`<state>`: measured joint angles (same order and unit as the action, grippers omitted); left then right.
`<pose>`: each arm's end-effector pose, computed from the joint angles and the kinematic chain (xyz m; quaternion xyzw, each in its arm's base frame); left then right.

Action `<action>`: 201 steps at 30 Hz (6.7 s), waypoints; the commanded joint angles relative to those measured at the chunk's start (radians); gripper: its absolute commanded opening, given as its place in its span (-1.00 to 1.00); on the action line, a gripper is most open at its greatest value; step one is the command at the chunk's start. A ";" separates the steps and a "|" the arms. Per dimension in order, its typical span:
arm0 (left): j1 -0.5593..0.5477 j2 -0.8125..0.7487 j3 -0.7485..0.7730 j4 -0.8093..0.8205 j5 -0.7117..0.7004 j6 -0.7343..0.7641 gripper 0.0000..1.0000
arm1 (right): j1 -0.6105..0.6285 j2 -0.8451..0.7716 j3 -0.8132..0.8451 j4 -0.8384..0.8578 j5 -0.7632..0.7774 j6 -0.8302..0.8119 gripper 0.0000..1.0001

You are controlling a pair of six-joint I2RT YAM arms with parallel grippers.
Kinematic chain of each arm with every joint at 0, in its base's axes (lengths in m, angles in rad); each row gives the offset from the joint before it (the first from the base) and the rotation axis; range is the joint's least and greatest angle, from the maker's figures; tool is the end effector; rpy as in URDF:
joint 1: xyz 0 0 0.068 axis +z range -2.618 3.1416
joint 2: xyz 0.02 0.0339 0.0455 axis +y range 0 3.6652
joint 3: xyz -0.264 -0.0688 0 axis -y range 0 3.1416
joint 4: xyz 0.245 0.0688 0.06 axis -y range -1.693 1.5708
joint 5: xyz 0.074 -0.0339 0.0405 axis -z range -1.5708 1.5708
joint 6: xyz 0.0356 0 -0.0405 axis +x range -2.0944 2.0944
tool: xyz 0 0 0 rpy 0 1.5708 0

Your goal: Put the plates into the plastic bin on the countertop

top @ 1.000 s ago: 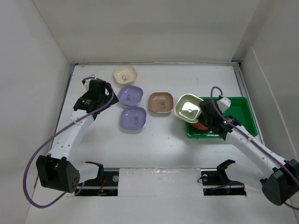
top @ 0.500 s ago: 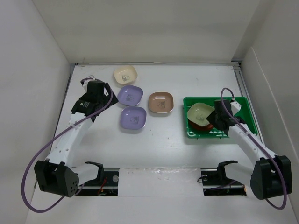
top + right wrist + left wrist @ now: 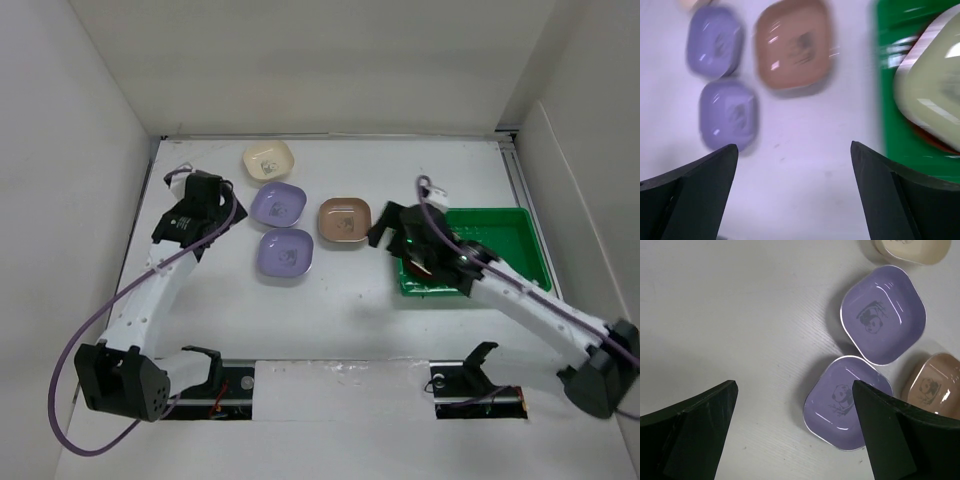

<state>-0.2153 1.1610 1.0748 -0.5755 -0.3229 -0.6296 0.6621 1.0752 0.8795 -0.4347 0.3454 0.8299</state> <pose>0.2458 -0.0422 0.3281 -0.2515 0.8533 -0.0459 0.4545 0.1914 0.1339 0.2936 0.1512 0.8686 0.1904 0.4318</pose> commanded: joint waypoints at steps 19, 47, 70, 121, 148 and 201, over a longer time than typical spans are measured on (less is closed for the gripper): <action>0.289 0.069 -0.007 0.029 0.145 -0.004 0.99 | 0.235 1.000 0.724 -0.007 -0.043 -0.095 0.21; 0.289 0.023 -0.029 0.040 0.166 -0.004 0.99 | -0.196 0.166 0.098 -0.027 0.063 -0.070 -1.00; 0.289 0.002 -0.047 0.062 0.216 0.025 0.99 | -0.612 -0.064 -0.223 0.088 -0.135 -0.038 0.51; 0.289 0.020 -0.036 0.052 0.186 0.034 0.99 | -0.179 0.518 0.449 0.053 -0.025 -0.160 -1.00; 0.289 -0.038 -0.036 0.062 0.177 0.024 0.99 | -0.562 -0.136 -0.203 0.030 -0.114 -0.029 0.68; 0.289 0.011 -0.036 0.062 0.196 0.033 0.99 | 0.056 0.920 0.757 -0.093 0.018 -0.115 -1.00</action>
<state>0.0734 1.1957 1.0382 -0.5205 -0.1307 -0.6094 0.7315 2.1746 1.7500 -0.5690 0.2726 0.7204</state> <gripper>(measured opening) 0.993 0.025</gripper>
